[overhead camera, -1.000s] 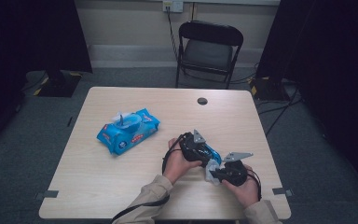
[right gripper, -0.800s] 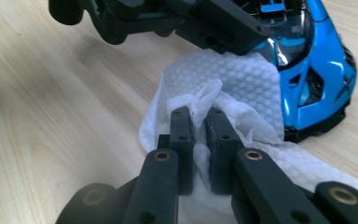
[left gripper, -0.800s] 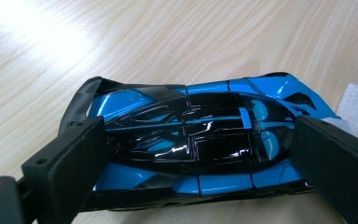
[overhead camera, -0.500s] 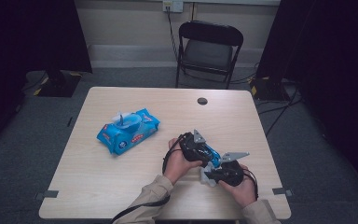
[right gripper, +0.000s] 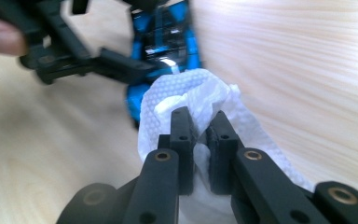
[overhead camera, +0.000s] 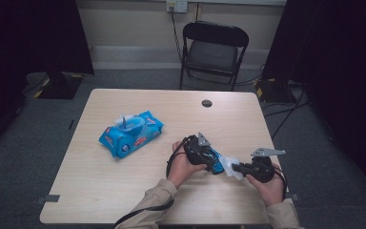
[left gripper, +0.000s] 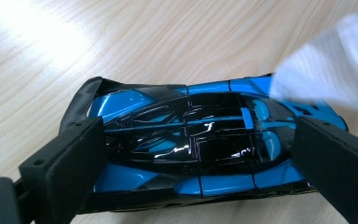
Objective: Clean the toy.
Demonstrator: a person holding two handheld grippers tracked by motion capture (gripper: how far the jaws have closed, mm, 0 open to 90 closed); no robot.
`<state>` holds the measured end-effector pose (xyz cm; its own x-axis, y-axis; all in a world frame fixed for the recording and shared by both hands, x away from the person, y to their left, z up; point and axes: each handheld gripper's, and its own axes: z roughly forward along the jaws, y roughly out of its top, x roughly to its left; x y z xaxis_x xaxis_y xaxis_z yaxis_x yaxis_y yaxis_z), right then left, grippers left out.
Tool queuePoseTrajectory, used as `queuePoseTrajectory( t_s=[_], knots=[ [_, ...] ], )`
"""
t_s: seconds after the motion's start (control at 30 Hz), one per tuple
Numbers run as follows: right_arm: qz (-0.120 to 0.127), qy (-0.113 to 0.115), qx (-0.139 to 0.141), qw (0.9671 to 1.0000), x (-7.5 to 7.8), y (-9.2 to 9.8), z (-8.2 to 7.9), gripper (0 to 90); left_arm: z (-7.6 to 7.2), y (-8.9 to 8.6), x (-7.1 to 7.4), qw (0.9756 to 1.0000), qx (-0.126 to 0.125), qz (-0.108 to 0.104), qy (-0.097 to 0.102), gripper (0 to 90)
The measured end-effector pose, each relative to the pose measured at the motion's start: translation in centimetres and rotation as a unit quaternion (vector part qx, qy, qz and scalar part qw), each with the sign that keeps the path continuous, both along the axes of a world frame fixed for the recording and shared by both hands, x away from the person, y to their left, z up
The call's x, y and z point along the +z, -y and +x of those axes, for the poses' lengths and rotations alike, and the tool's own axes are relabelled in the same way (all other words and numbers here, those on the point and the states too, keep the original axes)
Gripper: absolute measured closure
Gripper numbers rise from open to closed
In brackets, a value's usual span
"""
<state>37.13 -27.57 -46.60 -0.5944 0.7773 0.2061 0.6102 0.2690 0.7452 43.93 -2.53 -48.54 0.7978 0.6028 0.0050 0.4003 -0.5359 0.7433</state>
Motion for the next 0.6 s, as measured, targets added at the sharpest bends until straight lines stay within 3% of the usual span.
queuePoseTrajectory(
  t_s=[0.17,0.27,0.6],
  knots=[
    [-0.010,0.003,-0.030,0.9995,-1.1,0.1,0.7,83.1,0.0,0.0,0.0,1.0000,0.000,0.000,0.000,3.3],
    [-0.014,0.016,-0.052,0.9984,-1.3,-0.2,1.1,83.1,0.0,0.0,0.0,1.0000,-0.001,0.000,0.001,3.2],
    [-0.043,0.006,-0.025,0.9987,-2.6,-2.0,1.5,82.9,-0.1,0.1,-0.1,1.0000,0.000,-0.002,0.003,3.0]
  ],
)
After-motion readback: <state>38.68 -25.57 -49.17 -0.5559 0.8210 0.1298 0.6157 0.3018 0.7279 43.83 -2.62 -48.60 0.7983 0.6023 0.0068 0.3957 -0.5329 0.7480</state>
